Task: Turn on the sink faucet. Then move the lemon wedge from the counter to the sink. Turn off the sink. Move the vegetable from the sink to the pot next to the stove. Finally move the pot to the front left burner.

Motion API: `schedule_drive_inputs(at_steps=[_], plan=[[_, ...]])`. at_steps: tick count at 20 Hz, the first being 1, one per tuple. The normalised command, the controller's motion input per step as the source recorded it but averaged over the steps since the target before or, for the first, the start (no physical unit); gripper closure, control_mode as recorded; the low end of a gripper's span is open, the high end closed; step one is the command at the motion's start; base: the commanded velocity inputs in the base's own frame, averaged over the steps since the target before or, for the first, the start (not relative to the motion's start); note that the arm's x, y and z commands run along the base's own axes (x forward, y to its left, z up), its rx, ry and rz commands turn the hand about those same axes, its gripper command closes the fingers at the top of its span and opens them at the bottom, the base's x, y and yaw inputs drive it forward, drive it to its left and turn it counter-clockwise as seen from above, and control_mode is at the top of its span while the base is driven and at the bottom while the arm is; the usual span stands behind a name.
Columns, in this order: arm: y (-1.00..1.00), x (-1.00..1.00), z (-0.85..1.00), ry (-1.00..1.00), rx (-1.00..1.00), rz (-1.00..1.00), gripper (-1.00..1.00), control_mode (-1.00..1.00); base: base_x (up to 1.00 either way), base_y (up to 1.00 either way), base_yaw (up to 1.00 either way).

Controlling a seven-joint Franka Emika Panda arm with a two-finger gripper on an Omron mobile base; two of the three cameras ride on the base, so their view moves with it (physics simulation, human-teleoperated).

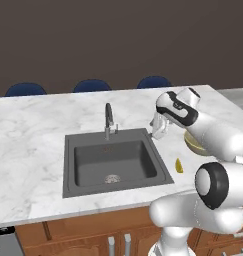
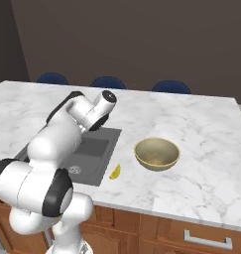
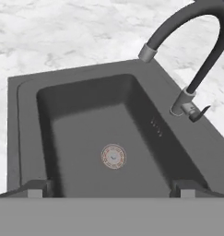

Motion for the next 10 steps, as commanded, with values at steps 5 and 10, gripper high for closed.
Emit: schedule_drive_inputs(at_steps=[5,10], plan=[[0.12,0.41,-0.28,-0.03,0.00,0.10,-1.00,-1.00,0.00,0.00,0.00],[0.09,0.23,-0.11,0.00,0.00,0.05,-1.00,-1.00,0.00,0.00,0.00]])
